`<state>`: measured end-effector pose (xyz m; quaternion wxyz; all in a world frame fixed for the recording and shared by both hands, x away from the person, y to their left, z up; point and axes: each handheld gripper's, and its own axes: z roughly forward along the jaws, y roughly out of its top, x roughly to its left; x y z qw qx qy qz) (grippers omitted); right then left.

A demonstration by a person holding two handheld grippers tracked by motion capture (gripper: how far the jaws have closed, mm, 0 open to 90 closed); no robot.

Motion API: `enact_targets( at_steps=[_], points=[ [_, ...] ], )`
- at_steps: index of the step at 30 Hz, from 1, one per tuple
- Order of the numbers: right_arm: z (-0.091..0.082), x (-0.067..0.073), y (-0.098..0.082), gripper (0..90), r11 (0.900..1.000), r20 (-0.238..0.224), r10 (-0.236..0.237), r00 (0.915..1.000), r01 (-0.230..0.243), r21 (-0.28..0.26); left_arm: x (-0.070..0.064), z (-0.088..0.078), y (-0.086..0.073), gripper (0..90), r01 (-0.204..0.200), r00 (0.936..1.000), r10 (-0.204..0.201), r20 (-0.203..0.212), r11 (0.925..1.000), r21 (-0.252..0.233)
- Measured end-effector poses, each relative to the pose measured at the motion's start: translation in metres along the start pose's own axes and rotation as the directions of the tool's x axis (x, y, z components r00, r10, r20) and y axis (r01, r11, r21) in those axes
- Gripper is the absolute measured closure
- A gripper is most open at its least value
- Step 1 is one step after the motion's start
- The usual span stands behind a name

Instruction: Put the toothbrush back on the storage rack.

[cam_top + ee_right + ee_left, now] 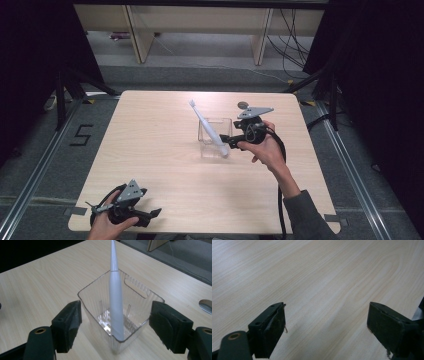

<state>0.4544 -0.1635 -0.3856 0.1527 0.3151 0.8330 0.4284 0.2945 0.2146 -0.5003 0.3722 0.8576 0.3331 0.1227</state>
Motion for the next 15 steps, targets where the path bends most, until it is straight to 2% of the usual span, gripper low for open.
enact_targets(
  at_steps=[1,2,4,5,9,11,12,15],
  points=[
    [-0.001,0.003,-0.001,26.1,0.999,-0.005,0.037,0.9993,-0.037,0.012,0.0,0.0,0.0,14.9,0.004,1.0,-0.004,0.0,1.0,-0.003],
    [-0.001,0.001,-0.002,26.0,1.0,-0.004,0.017,0.9998,-0.017,0.009,0.0,0.0,0.0,14.8,0.007,1.0,-0.007,0.0,1.0,-0.004],
    [-0.002,0.001,-0.005,26.0,1.0,0.001,0.017,0.9998,-0.017,0.007,0.0,0.0,0.0,14.8,0.007,1.0,-0.007,0.0,1.0,-0.002],
    [-0.002,0.002,-0.006,25.9,0.999,-0.006,0.033,0.9994,-0.033,0.021,-0.001,0.001,0.0,14.9,0.014,0.9999,-0.014,0.007,0.9999,-0.01],
    [-0.003,0.0,-0.009,25.6,1.0,0.006,0.003,1.0,-0.003,0.005,0.0,0.0,0.0,14.8,0.007,1.0,-0.007,0.001,1.0,-0.003],
    [-0.003,0.0,-0.01,25.6,1.0,0.004,0.009,1.0,-0.009,0.011,0.0,0.0,0.0,14.8,0.007,1.0,-0.007,0.001,1.0,-0.003],
    [-0.004,0.002,-0.012,25.2,0.999,-0.005,0.043,0.9991,-0.043,0.027,-0.001,0.001,0.0,14.8,0.012,0.9999,-0.012,0.003,0.9999,-0.005],
    [-0.005,0.002,-0.014,25.1,0.999,0.002,0.029,0.9996,-0.029,0.016,-0.001,0.001,0.0,14.8,0.018,0.9998,-0.018,0.009,0.9997,-0.013]
  ],
)
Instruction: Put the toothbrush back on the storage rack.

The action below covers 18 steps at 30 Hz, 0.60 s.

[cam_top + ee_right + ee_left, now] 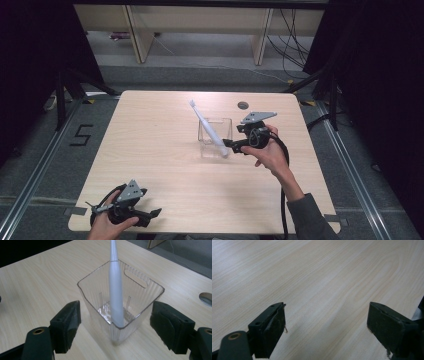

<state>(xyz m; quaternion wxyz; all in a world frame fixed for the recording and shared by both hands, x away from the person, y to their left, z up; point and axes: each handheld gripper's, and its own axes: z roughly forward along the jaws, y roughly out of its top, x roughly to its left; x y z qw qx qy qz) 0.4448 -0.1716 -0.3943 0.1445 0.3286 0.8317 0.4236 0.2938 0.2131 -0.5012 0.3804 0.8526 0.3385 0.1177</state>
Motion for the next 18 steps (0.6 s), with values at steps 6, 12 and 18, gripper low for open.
enact_targets(
  at_steps=[6,12,18],
  points=[
    [-0.005,-0.002,-0.007,23.5,1.0,0.008,-0.018,0.9998,0.018,-0.005,0.001,0.0,0.0,14.9,0.0,1.0,0.0,-0.005,1.0,0.005],
    [-0.009,-0.003,-0.019,22.7,1.0,0.021,-0.004,0.9998,0.004,0.002,0.001,0.0,0.0,14.8,0.002,1.0,-0.002,-0.005,1.0,0.005],
    [-0.008,-0.005,-0.026,23.0,1.0,0.023,-0.01,0.9997,0.01,0.009,0.0,0.0,-0.001,14.8,0.005,1.0,-0.005,-0.005,1.0,-0.001]
  ],
)
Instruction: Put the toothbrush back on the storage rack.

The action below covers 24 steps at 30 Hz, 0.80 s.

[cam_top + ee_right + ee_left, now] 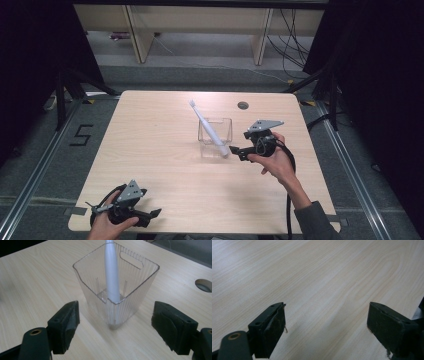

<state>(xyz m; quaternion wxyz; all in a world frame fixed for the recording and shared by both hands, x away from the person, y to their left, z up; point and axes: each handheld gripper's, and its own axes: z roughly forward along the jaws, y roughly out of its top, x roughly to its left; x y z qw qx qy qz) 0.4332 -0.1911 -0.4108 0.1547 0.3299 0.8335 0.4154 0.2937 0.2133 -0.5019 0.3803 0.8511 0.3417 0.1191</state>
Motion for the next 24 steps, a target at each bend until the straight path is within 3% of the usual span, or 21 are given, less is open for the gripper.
enact_targets(
  at_steps=[1,2,7,8,14,16,20,21,24],
  points=[
    [-0.002,0.003,-0.001,23.1,0.999,-0.002,0.039,0.9992,-0.039,0.025,0.0,0.0,0.0,14.8,0.002,1.0,-0.002,0.003,1.0,-0.001],
    [-0.001,0.001,-0.003,23.1,1.0,0.003,0.007,1.0,-0.007,0.005,0.0,0.0,0.0,14.8,0.007,1.0,-0.007,-0.001,1.0,-0.002],
    [-0.004,0.005,-0.009,23.2,0.999,0.002,0.028,0.9996,-0.028,0.023,0.001,0.001,0.001,14.8,-0.01,1.0,0.01,-0.002,1.0,0.001],
    [-0.003,0.003,-0.01,23.2,1.0,0.006,-0.002,1.0,0.002,0.01,0.001,0.001,0.001,14.8,-0.014,0.9999,0.014,-0.002,0.9999,0.004],
    [-0.003,0.006,-0.02,22.9,0.999,0.002,0.029,0.9996,-0.029,0.025,-0.001,0.002,0.001,14.8,0.004,1.0,-0.004,0.009,1.0,-0.007],
    [-0.002,0.004,-0.023,22.9,1.0,0.003,0.011,0.9999,-0.011,0.021,0.001,0.001,0.001,14.8,-0.008,1.0,0.008,-0.001,1.0,0.0],
    [-0.003,0.006,-0.027,22.7,0.999,-0.002,0.026,0.9997,-0.026,0.026,0.001,0.0,0.001,14.8,-0.002,1.0,0.002,0.0,1.0,0.002],
    [-0.003,0.007,-0.03,22.7,0.999,0.001,0.031,0.9995,-0.031,0.026,0.001,0.001,0.001,14.8,-0.018,0.9998,0.018,0.0,0.9998,0.007],
    [-0.003,0.007,-0.033,22.6,0.999,-0.004,0.019,0.9998,-0.019,0.045,0.0,0.001,0.002,14.8,-0.01,0.9999,0.01,0.004,0.9999,0.001]
  ],
)
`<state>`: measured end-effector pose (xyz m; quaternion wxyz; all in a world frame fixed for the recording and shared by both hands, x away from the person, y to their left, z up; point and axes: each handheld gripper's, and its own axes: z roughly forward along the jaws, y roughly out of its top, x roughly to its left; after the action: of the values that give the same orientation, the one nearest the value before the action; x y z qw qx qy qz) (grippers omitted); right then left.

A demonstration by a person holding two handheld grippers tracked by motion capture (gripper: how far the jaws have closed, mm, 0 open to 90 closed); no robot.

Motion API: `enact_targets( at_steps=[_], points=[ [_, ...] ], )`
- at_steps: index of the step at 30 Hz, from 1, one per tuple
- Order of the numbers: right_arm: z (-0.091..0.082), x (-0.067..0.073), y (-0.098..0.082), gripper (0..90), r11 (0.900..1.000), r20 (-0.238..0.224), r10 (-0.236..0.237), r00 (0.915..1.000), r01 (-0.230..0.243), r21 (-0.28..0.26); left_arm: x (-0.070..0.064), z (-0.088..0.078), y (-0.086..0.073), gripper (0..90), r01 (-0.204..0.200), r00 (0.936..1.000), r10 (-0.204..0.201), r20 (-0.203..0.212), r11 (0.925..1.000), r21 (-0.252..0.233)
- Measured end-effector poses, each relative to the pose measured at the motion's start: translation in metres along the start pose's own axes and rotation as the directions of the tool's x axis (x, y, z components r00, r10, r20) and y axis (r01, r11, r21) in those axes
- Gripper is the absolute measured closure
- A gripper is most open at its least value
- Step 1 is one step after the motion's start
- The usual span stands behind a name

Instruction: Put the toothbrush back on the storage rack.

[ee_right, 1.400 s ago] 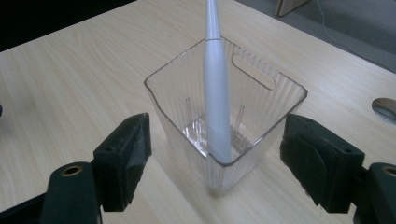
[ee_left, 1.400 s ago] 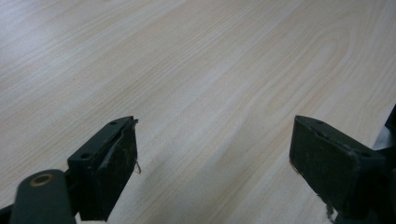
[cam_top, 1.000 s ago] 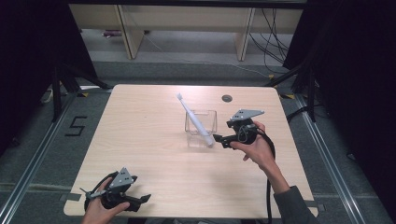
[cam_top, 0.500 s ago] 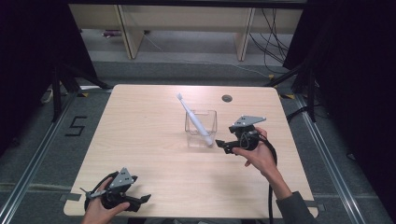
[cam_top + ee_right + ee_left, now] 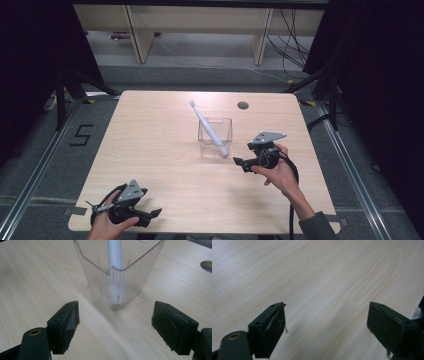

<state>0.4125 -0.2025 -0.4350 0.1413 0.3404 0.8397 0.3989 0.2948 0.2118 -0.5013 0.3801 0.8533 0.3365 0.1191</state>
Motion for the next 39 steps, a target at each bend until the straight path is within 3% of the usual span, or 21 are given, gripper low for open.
enact_targets(
  at_steps=[1,2,3,4,9,12,13,18,20,21,23,24,26,27,29,30,31,35,37,38,39],
  points=[
    [0.0,0.001,-0.001,22.6,1.0,0.002,0.014,0.9999,-0.014,-0.004,0.001,0.0,0.0,14.8,-0.006,1.0,0.006,-0.004,1.0,0.007],
    [0.0,0.0,-0.002,22.6,1.0,0.008,-0.016,0.9998,0.016,-0.012,0.001,0.0,0.0,14.8,-0.002,1.0,0.002,-0.006,1.0,0.004],
    [-0.001,0.002,-0.003,22.6,1.0,-0.001,0.012,0.9999,-0.012,0.002,0.0,0.0,-0.001,14.8,0.009,1.0,-0.009,0.001,1.0,-0.004],
    [-0.001,0.001,-0.004,22.6,1.0,0.0,-0.005,1.0,0.005,-0.005,0.001,0.0,0.0,14.8,0.007,1.0,-0.007,-0.005,1.0,-0.002],
    [-0.002,0.004,-0.01,22.6,1.0,0.002,0.016,0.9999,-0.016,0.002,0.0,0.0,0.0,14.8,0.0,1.0,0.0,-0.002,1.0,-0.001],
    [-0.003,0.005,-0.012,22.5,1.0,0.002,0.015,0.9999,-0.015,-0.002,0.001,-0.001,0.0,14.8,-0.005,1.0,0.005,-0.006,1.0,0.005],
    [-0.003,0.004,-0.012,22.6,1.0,0.0,-0.005,1.0,0.005,-0.013,0.001,-0.001,0.0,14.8,-0.003,1.0,0.003,-0.006,1.0,0.003],
    [-0.009,0.007,-0.019,22.2,1.0,0.002,0.01,0.9999,-0.01,-0.011,0.0,-0.001,0.0,14.8,0.003,1.0,-0.003,-0.004,1.0,-0.004],
    [-0.009,0.008,-0.021,21.9,1.0,0.0,0.009,1.0,-0.009,-0.021,-0.001,0.0,0.0,14.8,0.019,0.9998,-0.019,0.001,0.9996,-0.02],
    [-0.011,0.011,-0.025,21.2,0.999,-0.011,0.031,0.9995,-0.031,-0.006,-0.001,0.0,0.0,14.8,0.019,0.9998,-0.019,0.0,0.9997,-0.018],
    [-0.011,0.01,-0.026,21.2,1.0,-0.017,0.011,0.9998,-0.011,-0.014,0.001,-0.002,0.0,14.8,-0.006,0.9999,0.007,-0.009,1.0,0.005],
    [-0.011,0.011,-0.028,20.8,1.0,-0.036,0.019,0.9992,-0.019,-0.01,0.001,-0.001,0.0,14.9,0.002,1.0,-0.002,-0.01,1.0,0.001],
    [-0.011,0.012,-0.031,19.9,1.0,-0.029,0.014,0.9995,-0.014,-0.02,0.0,-0.001,0.0,14.9,0.008,0.9999,-0.008,-0.007,1.0,-0.004],
    [-0.011,0.015,-0.033,19.5,0.999,-0.034,0.042,0.9985,-0.042,-0.007,-0.001,0.0,0.0,14.9,0.014,0.9999,-0.014,0.0,0.9998,-0.015],
    [-0.009,0.016,-0.037,19.5,1.0,-0.046,0.001,0.9989,-0.001,-0.006,-0.001,0.0,0.0,14.9,0.017,0.9999,-0.017,-0.001,0.9997,-0.018],
    [-0.009,0.016,-0.037,19.5,1.0,-0.046,0.001,0.9989,-0.001,-0.006,-0.001,0.0,0.0,14.8,0.017,0.9999,-0.017,-0.001,0.9997,-0.018],
    [-0.009,0.019,-0.039,19.4,1.0,-0.051,0.025,0.9984,-0.025,-0.006,0.001,-0.002,0.0,14.8,-0.009,0.9999,0.009,-0.011,0.9999,0.005],
    [-0.006,0.019,-0.043,19.4,1.0,-0.052,0.012,0.9986,-0.012,-0.005,0.0,-0.001,-0.001,14.8,0.009,1.0,-0.009,-0.004,1.0,-0.004],
    [-0.006,0.019,-0.046,19.5,1.0,-0.047,0.011,0.9988,-0.011,-0.002,0.001,-0.001,0.0,14.8,-0.004,1.0,0.004,-0.009,1.0,0.006],
    [-0.007,0.022,-0.048,19.5,0.999,-0.039,0.043,0.9983,-0.042,0.011,0.0,-0.001,0.0,14.8,-0.003,1.0,0.003,-0.009,1.0,0.003],
    [-0.007,0.021,-0.049,19.5,1.0,-0.035,0.022,0.9992,-0.022,0.002,0.0,-0.001,0.0,14.8,-0.003,1.0,0.003,-0.009,1.0,-0.001]
  ],
)
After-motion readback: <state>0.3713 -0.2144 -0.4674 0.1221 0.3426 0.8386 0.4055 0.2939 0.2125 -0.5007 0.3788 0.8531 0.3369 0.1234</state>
